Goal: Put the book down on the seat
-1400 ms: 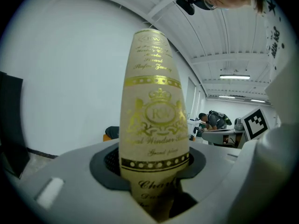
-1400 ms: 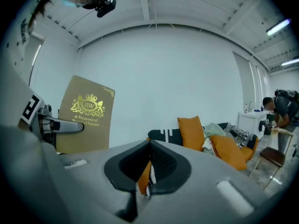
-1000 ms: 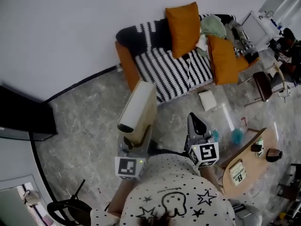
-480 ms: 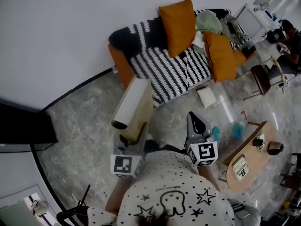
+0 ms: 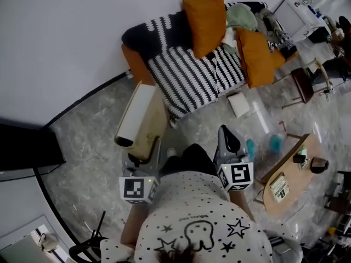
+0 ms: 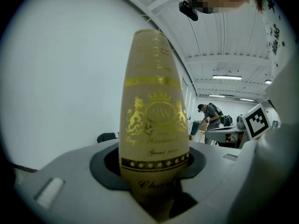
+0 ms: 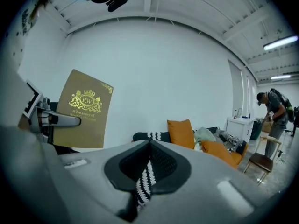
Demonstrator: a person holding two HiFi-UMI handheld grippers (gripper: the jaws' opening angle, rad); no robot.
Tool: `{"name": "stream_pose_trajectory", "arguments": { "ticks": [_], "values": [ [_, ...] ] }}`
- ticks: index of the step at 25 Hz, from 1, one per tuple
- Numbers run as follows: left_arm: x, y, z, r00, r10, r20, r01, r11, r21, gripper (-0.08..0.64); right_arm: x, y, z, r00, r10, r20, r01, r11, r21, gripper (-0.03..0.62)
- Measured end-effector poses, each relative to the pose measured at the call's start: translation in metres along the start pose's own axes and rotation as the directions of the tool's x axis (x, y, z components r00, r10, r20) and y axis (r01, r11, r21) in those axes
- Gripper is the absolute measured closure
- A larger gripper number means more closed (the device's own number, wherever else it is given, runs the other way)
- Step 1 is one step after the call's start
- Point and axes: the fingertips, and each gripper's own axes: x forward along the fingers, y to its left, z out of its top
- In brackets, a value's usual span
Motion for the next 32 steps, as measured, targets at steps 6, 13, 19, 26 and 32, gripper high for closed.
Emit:
{"name": "stream_pose_trajectory", "arguments": {
  "ticks": [6, 13, 19, 26, 32],
  "values": [
    [0.002, 0.004, -0.003, 1.000, 0.025, -0.007, -0.025, 0.999, -0.024, 0.336, 0.006, 0.000, -0.002, 1.000, 0.011, -0.012, -0.011, 1.000, 0.001, 0.598],
    [0.020, -0.004, 0.001, 0.999, 0.049, -0.012, -0.049, 0.998, -0.050, 0.336, 0.019, -0.016, 0.000, 0.999, 0.038, -0.025, -0.038, 0.999, -0.010, 0.598],
    [0.049, -0.011, 0.003, 0.998, 0.070, -0.006, -0.071, 0.995, -0.066, 0.336, 0.043, -0.041, 0.009, 0.998, 0.059, -0.025, -0.060, 0.998, -0.024, 0.598],
    [0.088, -0.020, 0.006, 0.994, 0.106, 0.010, -0.105, 0.992, -0.074, 0.336, 0.074, -0.073, 0.016, 0.994, 0.104, -0.028, -0.105, 0.994, -0.035, 0.598],
    [0.116, -0.028, 0.013, 0.989, 0.147, 0.022, -0.145, 0.986, -0.078, 0.336, 0.099, -0.099, 0.023, 0.989, 0.143, -0.023, -0.144, 0.989, -0.045, 0.598]
  ]
}}
